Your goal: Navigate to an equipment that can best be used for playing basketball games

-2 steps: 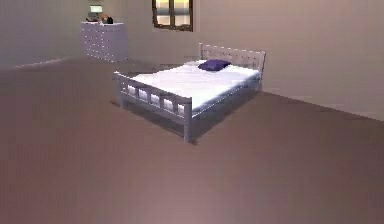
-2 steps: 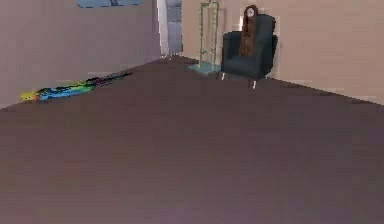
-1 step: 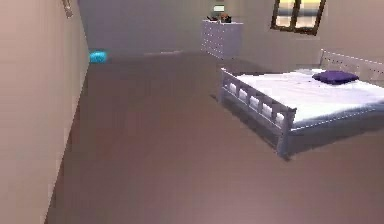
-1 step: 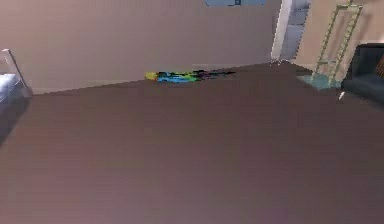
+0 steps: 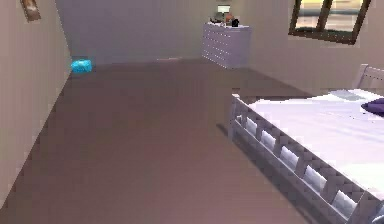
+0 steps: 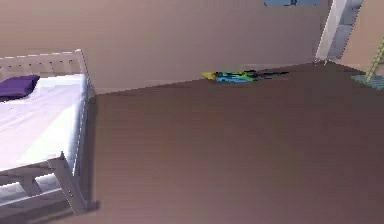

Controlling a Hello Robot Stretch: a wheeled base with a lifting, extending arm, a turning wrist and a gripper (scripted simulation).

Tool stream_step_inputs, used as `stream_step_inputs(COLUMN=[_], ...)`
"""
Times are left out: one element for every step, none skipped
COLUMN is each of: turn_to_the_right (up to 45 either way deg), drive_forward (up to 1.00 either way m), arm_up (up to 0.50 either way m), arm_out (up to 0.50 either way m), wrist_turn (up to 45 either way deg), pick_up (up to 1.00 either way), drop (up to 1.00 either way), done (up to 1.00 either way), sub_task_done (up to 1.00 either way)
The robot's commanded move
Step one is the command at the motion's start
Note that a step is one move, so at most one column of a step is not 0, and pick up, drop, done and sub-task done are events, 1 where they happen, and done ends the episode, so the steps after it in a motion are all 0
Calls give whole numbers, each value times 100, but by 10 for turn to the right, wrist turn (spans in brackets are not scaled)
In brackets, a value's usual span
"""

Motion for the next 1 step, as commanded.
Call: stream_step_inputs(turn_to_the_right=[-30], drive_forward=[0], arm_up=[0], arm_out=[0], wrist_turn=[0], pick_up=[0], drop=[0], done=[0], sub_task_done=[0])
